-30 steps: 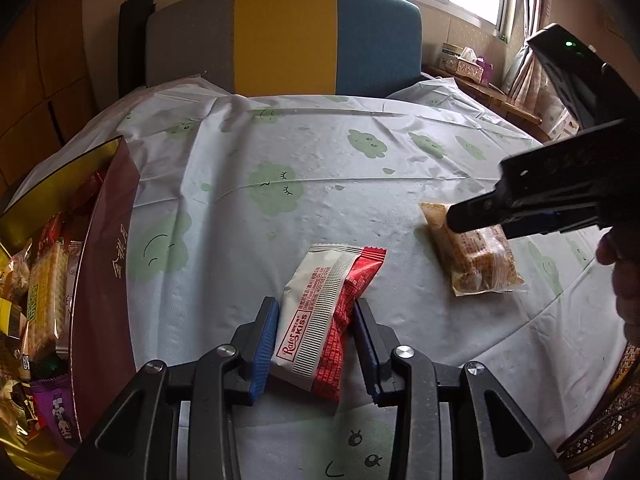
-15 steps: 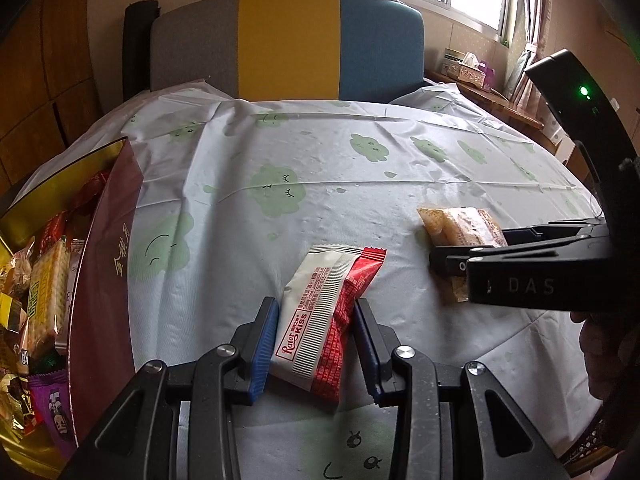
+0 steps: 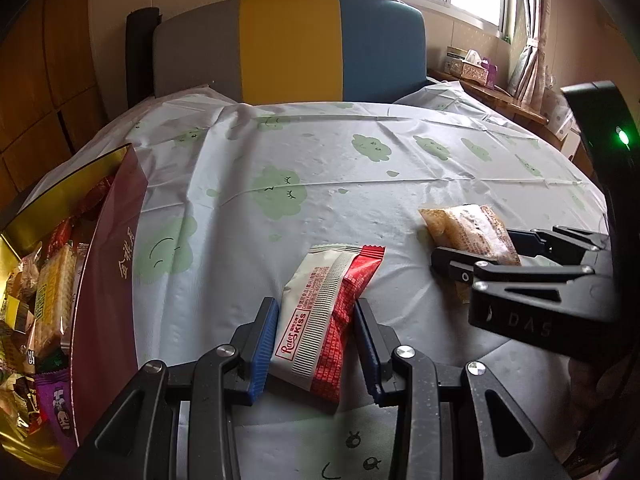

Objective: Organize snacks
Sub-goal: 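Carry the wafer bar into the gold tin and open the left tool, then carry the orange cake packet into the gold tin and open the right tool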

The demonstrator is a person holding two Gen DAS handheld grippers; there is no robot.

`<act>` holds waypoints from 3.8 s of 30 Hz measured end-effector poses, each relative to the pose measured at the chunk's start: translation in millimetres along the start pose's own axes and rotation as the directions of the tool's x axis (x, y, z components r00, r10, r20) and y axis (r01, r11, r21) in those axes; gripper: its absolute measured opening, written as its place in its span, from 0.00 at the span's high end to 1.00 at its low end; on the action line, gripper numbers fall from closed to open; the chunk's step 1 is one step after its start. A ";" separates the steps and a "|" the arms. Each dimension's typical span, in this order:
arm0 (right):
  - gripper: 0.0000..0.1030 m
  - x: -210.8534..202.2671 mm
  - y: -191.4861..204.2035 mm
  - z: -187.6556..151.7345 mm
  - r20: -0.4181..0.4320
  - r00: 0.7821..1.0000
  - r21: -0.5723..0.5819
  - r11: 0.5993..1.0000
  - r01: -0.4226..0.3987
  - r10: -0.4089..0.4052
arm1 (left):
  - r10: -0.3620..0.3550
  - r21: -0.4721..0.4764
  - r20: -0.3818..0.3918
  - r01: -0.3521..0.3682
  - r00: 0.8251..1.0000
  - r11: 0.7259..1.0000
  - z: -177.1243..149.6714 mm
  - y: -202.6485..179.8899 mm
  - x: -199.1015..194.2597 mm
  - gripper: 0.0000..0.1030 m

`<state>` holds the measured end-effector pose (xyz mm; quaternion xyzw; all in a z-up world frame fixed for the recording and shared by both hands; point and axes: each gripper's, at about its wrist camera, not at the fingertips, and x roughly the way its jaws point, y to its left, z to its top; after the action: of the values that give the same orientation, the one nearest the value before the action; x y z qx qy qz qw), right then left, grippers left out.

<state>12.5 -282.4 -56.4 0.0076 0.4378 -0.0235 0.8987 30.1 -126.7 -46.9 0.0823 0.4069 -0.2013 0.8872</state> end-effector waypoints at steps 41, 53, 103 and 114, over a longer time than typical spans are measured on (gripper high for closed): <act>0.39 -3.5 2.1 -4.4 0.043 0.999 0.011 1.000 0.006 -0.006 | 0.137 -0.152 0.076 -0.124 0.988 0.981 25.9 80.0 -101.0 0.64; 0.40 -2.7 2.8 -4.2 0.042 0.999 0.008 1.000 0.012 -0.012 | 0.218 -0.268 0.020 -0.205 0.976 0.941 0.9 148.4 -112.1 0.64; 0.41 -3.3 5.9 -1.3 0.028 0.999 0.012 0.999 0.038 -0.038 | 0.375 -0.451 -0.066 -0.363 0.925 0.816 -40.2 220.5 -128.1 0.55; 0.42 -1.2 6.1 3.6 0.000 0.999 0.021 0.999 0.044 -0.044 | 0.354 -0.423 -0.057 -0.344 0.933 0.838 -44.4 206.7 -127.2 0.55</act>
<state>14.9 -276.3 -53.2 0.0073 0.4373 -0.0480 0.8980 12.4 111.1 16.4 -0.0429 0.4086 0.0565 0.9099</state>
